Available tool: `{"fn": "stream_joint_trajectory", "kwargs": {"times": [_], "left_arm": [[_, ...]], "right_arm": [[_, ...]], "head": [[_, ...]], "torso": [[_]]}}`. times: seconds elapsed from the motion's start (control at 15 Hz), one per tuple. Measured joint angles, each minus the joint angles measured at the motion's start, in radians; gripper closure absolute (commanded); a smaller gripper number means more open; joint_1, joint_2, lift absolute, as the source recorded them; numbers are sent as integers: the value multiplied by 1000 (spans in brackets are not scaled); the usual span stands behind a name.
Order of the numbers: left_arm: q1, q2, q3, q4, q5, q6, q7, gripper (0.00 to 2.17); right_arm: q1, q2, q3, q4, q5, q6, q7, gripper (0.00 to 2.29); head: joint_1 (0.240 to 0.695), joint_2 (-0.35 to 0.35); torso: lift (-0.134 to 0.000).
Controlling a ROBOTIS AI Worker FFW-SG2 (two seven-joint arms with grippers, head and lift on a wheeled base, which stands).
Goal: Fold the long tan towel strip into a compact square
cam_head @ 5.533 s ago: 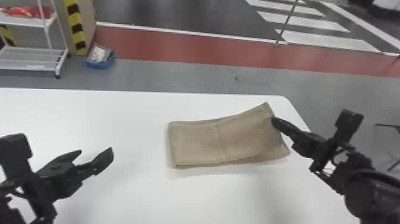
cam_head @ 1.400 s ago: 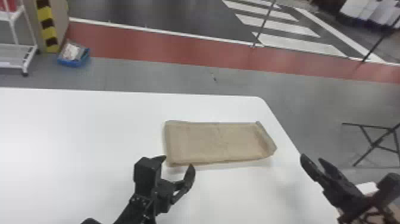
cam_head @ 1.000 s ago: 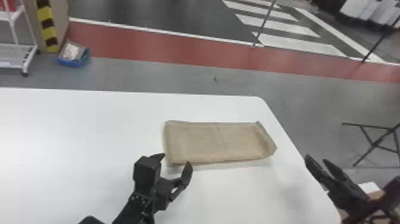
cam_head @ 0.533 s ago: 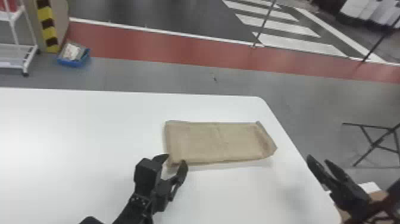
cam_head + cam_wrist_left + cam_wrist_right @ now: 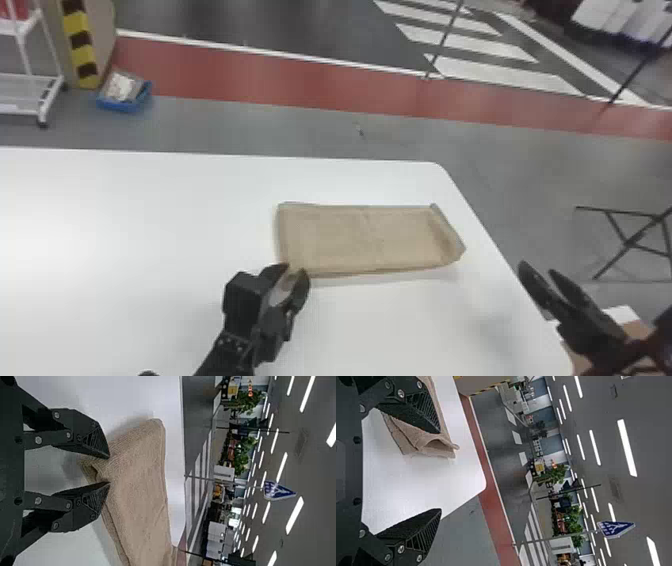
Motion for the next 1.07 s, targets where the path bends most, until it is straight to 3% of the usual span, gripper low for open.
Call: {"fn": "stream_joint_trajectory", "kwargs": {"times": [0.8,1.07], "left_arm": [[-33,14,82,-22,-11,26,-6,1207],[-29,43,140,-31,-3,33,-10,1207]], "right_arm": [[-11,11,12,-11,-2,3,-3,215],[-27,16,29,-11,12,7,-4,215]], "head": [[695,-350],[695,-350]], "torso": [[-124],[-124]]}}
